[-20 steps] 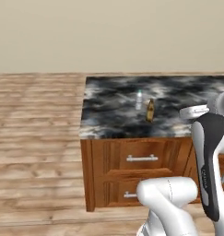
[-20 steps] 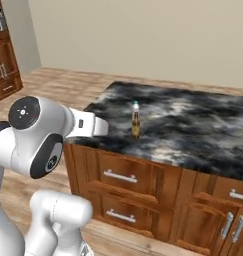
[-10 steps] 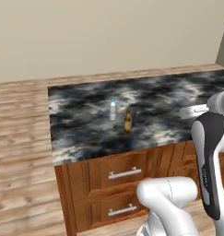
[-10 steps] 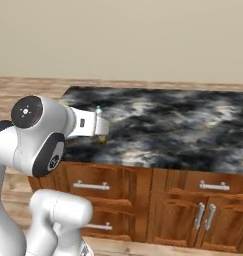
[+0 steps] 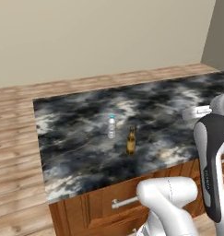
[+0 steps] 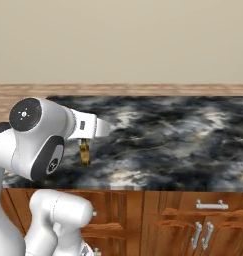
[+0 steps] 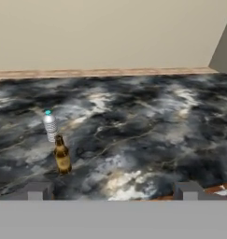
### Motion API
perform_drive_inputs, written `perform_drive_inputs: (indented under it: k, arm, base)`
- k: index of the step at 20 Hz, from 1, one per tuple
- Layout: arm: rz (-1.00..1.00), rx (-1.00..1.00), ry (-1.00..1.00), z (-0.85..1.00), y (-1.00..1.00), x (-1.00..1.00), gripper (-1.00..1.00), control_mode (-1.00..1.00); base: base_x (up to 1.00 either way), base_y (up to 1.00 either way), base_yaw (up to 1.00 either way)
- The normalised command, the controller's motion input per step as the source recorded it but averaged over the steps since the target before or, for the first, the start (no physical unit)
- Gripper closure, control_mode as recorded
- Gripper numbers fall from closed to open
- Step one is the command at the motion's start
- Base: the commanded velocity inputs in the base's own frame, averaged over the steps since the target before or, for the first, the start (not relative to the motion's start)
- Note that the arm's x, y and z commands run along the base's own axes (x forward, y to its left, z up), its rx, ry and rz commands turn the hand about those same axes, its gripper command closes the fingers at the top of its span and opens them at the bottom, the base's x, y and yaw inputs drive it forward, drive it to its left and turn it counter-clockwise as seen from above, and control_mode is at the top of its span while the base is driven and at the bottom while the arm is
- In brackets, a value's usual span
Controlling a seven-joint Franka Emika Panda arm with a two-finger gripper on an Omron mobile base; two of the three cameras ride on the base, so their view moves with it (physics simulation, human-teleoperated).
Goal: Pick the bottled drink, beer, bottled water from the counter and place them in the open cabinet.
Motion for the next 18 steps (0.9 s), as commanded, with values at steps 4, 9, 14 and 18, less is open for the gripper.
perform_drive_inputs:
  k: [4,9,14,18]
  arm:
    - [0.00,0.00,0.00,0.00,0.00,0.00,-1.00,1.00]
    - [0.00,0.00,0.00,0.00,0.00,0.00,-1.00,1.00]
    - [0.00,0.00,0.00,0.00,0.00,0.00,-1.00,1.00]
    - [0.00,0.00,0.00,0.00,0.00,0.00,-1.00,1.00]
  base:
    - [0.62,-0.07,0.28]
    - [0.44,-0.13,0.31]
    - [0.27,-0.10,0.18]
    - [0.16,-0.01,0.05]
